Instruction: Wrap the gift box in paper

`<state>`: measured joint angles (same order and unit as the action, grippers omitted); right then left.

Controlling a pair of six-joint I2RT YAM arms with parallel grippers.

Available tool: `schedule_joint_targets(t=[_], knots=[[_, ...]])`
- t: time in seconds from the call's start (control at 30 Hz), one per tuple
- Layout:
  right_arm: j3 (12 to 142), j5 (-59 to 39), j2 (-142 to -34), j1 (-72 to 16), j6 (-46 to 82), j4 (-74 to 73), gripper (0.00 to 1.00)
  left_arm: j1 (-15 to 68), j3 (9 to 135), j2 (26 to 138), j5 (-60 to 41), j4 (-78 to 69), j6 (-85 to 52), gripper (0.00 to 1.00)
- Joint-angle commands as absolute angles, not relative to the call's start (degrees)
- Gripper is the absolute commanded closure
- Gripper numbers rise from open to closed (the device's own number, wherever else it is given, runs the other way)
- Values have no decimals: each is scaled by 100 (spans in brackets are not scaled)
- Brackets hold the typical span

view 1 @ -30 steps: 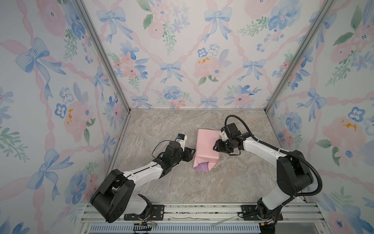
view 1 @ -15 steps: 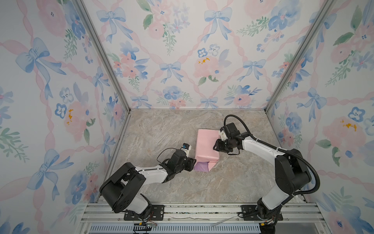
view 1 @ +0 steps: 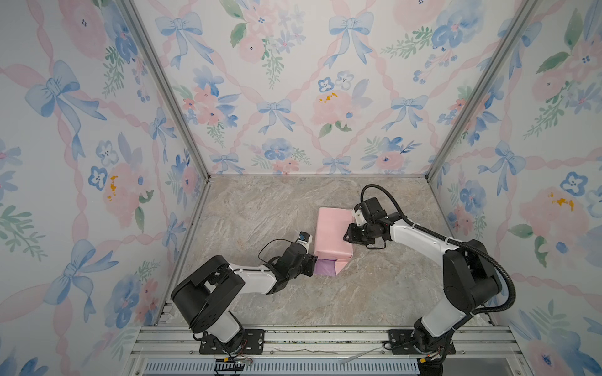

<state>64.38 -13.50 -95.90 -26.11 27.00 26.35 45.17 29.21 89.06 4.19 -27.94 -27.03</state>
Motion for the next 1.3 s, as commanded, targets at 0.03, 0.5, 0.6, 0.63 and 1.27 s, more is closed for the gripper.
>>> schedule_joint_targets(t=[0.03, 0.5, 0.6, 0.63, 1.27], knots=[[6215, -1055, -9679, -2724, 2682, 2814, 66, 4639, 3108, 9099, 741, -2928, -2675, 65], [6101, -984, -9571, -2848, 2845, 2690, 68, 4892, 3212, 9299, 1009, -2924, -2771, 96], [6103, -984, -9566, -2852, 2854, 2691, 68, 4902, 3170, 9274, 1004, -2926, -2831, 80], [6101, -972, -9563, -2850, 2855, 2688, 68, 4901, 3139, 9252, 1010, -2927, -2867, 76], [6095, -984, -9571, -2898, 2884, 2604, 68, 4982, 3017, 9158, 935, -2909, -3214, 76]])
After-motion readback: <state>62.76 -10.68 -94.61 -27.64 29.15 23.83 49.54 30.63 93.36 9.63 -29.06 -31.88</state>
